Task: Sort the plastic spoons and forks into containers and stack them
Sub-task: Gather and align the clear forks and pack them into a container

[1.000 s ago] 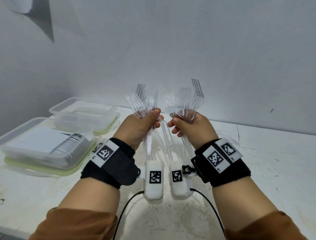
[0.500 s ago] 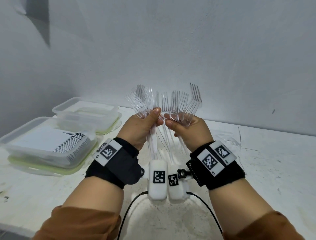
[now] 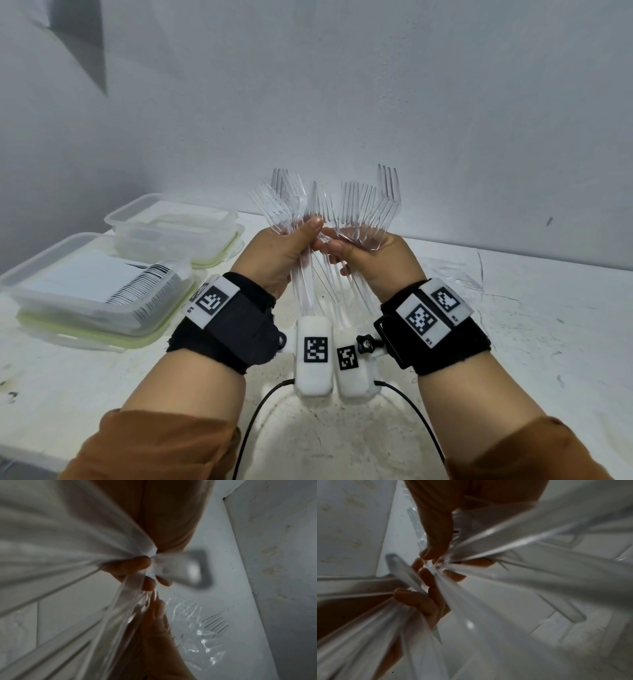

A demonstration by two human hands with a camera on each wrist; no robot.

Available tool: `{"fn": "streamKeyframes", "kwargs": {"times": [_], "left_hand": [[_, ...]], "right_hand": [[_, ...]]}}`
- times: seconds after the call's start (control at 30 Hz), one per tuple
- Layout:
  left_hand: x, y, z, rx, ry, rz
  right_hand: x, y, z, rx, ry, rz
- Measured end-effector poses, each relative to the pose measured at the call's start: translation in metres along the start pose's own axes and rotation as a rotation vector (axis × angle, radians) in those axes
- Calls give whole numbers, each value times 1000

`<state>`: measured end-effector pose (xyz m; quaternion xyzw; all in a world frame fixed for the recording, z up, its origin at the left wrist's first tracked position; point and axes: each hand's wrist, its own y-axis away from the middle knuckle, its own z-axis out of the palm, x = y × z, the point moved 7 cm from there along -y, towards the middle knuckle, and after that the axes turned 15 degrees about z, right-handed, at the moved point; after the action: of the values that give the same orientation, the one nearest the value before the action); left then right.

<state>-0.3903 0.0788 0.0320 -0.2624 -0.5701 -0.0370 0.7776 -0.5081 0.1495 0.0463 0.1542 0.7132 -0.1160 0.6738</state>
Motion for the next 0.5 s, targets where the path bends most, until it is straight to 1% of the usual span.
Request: {"fn": "streamKeyframes", "kwargs": {"times": [0.07,0.13,0.27,0.33,0.4,0.5], "left_hand": [[0,0,0,25,6,-5],[0,-1,-2,37,1,-6],[-1,-5,-2,6,-45,20],[-3,-4,-3,15,-51,15],[-4,-3,-3,28,-61,2],[-4,-1,0,22,-57,-8]], "right_hand": [[-1,0,-2,2,-4,-9],[-1,-1,-7,33,-28,0],[0,-3,-14,74,-62,28],[0,-2,-15,91,-69,22],[-1,-1,-14,98,-25,5],[-2,1,-12,124,105,-24]]}}
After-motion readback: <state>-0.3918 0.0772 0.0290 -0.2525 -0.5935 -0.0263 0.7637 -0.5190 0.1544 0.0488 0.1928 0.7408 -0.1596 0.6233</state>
